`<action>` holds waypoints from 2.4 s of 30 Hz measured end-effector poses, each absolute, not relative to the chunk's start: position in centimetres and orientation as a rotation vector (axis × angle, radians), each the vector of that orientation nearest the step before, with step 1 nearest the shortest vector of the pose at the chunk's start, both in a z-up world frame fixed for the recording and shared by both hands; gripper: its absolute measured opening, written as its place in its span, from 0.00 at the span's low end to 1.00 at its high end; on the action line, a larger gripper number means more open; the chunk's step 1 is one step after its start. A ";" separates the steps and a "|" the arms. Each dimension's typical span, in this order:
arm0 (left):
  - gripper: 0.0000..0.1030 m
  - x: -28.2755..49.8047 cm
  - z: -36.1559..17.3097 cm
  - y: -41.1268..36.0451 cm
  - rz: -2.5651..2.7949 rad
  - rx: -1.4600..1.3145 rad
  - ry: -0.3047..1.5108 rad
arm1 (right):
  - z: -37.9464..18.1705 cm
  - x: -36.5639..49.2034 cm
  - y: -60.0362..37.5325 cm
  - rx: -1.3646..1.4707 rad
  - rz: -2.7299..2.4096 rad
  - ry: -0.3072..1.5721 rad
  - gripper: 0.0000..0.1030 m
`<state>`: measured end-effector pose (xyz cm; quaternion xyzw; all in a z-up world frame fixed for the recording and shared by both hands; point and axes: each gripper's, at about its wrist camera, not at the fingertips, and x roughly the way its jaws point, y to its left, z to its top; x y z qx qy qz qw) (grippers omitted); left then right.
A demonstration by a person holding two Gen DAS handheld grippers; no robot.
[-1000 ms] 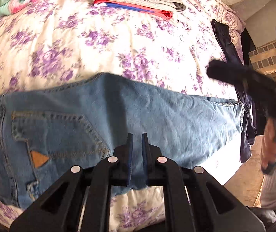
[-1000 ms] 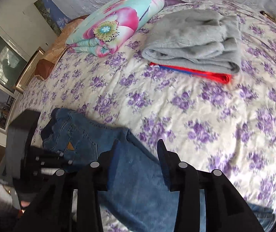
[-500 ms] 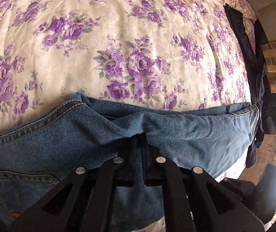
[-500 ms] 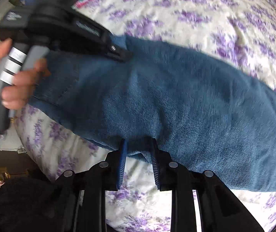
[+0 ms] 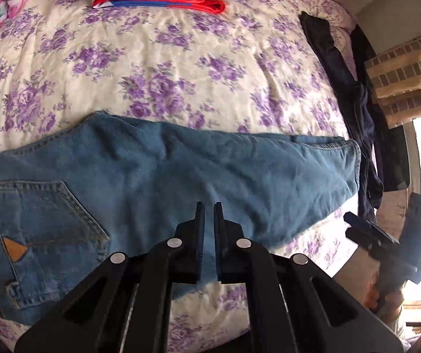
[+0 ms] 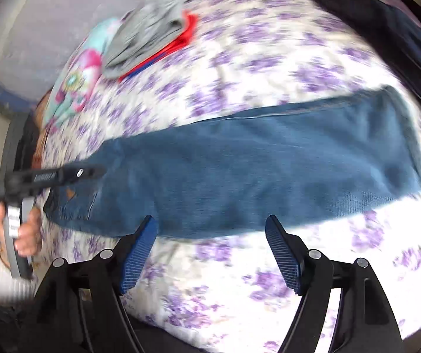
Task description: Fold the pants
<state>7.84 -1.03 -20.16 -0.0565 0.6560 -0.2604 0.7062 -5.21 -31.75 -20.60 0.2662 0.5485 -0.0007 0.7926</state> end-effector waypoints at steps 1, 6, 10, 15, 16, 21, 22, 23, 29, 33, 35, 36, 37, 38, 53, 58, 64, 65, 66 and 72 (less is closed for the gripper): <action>0.05 7.0 -20.7 -1.8 -0.588 -0.084 1.462 | -20.9 -6.5 -34.3 0.645 -0.066 1.155 0.75; 0.05 5.4 -26.2 -3.2 -0.563 -0.059 1.556 | -24.1 -9.9 -41.3 0.836 -0.242 1.067 0.75; 0.05 5.9 -26.4 -2.4 -0.587 -0.109 1.582 | -26.4 -10.1 -43.5 0.928 -0.249 1.006 0.75; 0.04 5.5 -26.4 -2.4 -0.575 -0.101 1.584 | -27.7 -8.4 -43.9 0.953 -0.211 0.939 0.76; 0.04 5.4 -26.3 -2.6 -0.572 -0.087 1.580 | -28.0 -7.8 -44.0 0.965 -0.200 0.937 0.76; 0.04 5.5 -26.4 -3.1 -0.561 -0.069 1.584 | -28.6 -4.2 -44.3 0.986 -0.134 0.918 0.76; 0.04 5.5 -26.4 -3.1 -0.559 -0.072 1.586 | -28.7 -3.6 -44.5 1.000 -0.124 0.908 0.76; 0.05 5.4 -26.5 -3.1 -0.557 -0.073 1.585 | -28.9 -3.1 -44.8 1.025 -0.112 0.897 0.76; 0.04 5.0 -25.1 -4.1 -0.541 0.019 1.577 | -29.3 -3.1 -45.9 1.092 -0.100 0.893 0.25; 0.05 4.6 -21.0 -7.5 -0.686 0.070 1.476 | -27.3 -2.0 -44.8 0.936 -0.149 0.944 0.25; 0.05 4.8 -19.5 -10.2 -0.758 0.094 1.435 | -27.1 -1.6 -44.8 0.934 -0.156 0.961 0.25; 0.05 5.0 -19.2 -11.6 -0.786 0.103 1.429 | -27.0 -1.4 -44.9 0.937 -0.156 0.965 0.25; 0.05 5.3 -19.2 -13.2 -0.810 0.110 1.431 | -26.9 -1.4 -44.9 0.937 -0.155 0.967 0.25; 0.05 5.5 -19.4 -14.8 -0.831 0.123 1.430 | -26.9 -1.4 -44.9 0.937 -0.152 0.968 0.25; 0.05 8.2 -26.9 -23.9 -0.815 0.108 1.572 | -25.2 -1.1 -43.8 0.871 -0.151 0.983 0.25; 0.06 7.9 -26.9 -22.4 -0.826 0.042 1.574 | -23.7 -0.3 -42.8 0.797 -0.158 0.996 0.25; 0.03 4.3 -25.9 -21.1 -0.854 0.050 1.550 | -22.1 0.5 -41.7 0.711 -0.152 1.018 0.25; 0.03 4.0 -26.0 -21.2 -0.849 0.063 1.538 | -22.0 0.6 -41.5 0.707 -0.151 1.022 0.25; 0.03 3.9 -26.2 -21.3 -0.845 0.068 1.540 | -22.1 0.7 -41.4 0.702 -0.149 1.028 0.25; 0.03 5.4 -25.4 -19.6 -0.819 -0.005 1.573 | -20.0 1.0 -40.1 0.653 -0.130 1.016 0.25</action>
